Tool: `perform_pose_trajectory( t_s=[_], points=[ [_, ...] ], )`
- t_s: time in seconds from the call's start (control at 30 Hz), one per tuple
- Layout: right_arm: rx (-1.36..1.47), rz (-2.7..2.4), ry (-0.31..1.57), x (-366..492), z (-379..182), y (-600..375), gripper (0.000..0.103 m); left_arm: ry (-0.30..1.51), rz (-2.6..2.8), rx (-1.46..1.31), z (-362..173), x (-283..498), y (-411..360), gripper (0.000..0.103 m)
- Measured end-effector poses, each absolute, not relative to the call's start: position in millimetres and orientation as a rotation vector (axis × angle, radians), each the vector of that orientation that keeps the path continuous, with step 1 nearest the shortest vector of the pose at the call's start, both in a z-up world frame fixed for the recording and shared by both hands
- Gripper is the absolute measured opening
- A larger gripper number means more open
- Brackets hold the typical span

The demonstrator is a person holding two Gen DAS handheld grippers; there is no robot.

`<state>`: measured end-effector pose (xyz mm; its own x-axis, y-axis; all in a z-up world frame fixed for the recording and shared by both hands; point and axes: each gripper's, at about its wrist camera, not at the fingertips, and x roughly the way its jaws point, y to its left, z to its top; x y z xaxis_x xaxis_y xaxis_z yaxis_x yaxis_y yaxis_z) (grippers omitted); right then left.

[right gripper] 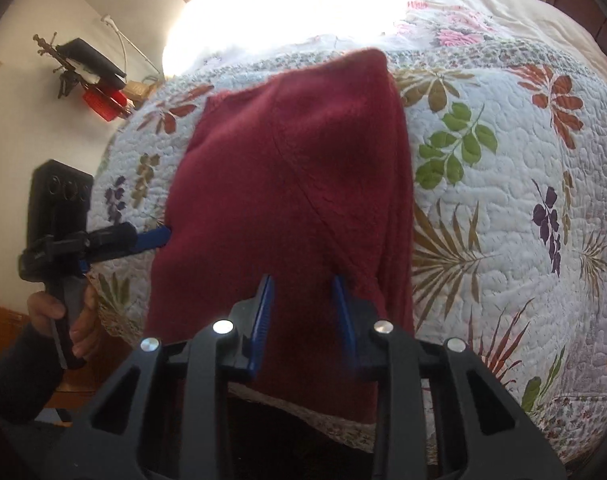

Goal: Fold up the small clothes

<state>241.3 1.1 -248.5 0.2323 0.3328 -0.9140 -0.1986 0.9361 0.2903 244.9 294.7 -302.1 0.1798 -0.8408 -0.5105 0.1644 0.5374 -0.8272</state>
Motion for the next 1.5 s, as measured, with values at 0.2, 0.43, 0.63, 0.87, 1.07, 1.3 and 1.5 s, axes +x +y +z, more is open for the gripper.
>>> perform_pose_trajectory(
  t_s=[0.2, 0.43, 0.63, 0.87, 1.07, 1.3, 1.5],
  points=[
    [0.067, 0.413, 1.274, 246, -247, -2, 0.016, 1.174, -0.750, -0.596, -285, 243, 274, 0.076],
    [0.122, 0.430, 1.219, 203, -218, -33, 0.054, 1.078, -0.549, -0.795, -275, 173, 331, 0.085],
    [0.452, 0.453, 1.296, 197, -256, -63, 0.028, 1.140, -0.455, -0.934, -318, 140, 337, 0.085],
    [0.498, 0.381, 1.328, 206, -278, -96, 0.005, 1.102, -0.454, -0.928, -309, 135, 320, 0.085],
    [0.491, 0.468, 1.275, 212, -249, -87, 0.023, 1.249, -0.454, -0.879, -340, 150, 297, 0.085],
    [0.398, 0.590, 1.251, 240, -234, -49, 0.029, 1.311, -0.438, -0.843, -348, 162, 284, 0.085],
    [0.381, 0.548, 1.302, 246, -259, -52, 0.017, 1.357, -0.385, -0.852, -341, 168, 278, 0.086]
  ],
)
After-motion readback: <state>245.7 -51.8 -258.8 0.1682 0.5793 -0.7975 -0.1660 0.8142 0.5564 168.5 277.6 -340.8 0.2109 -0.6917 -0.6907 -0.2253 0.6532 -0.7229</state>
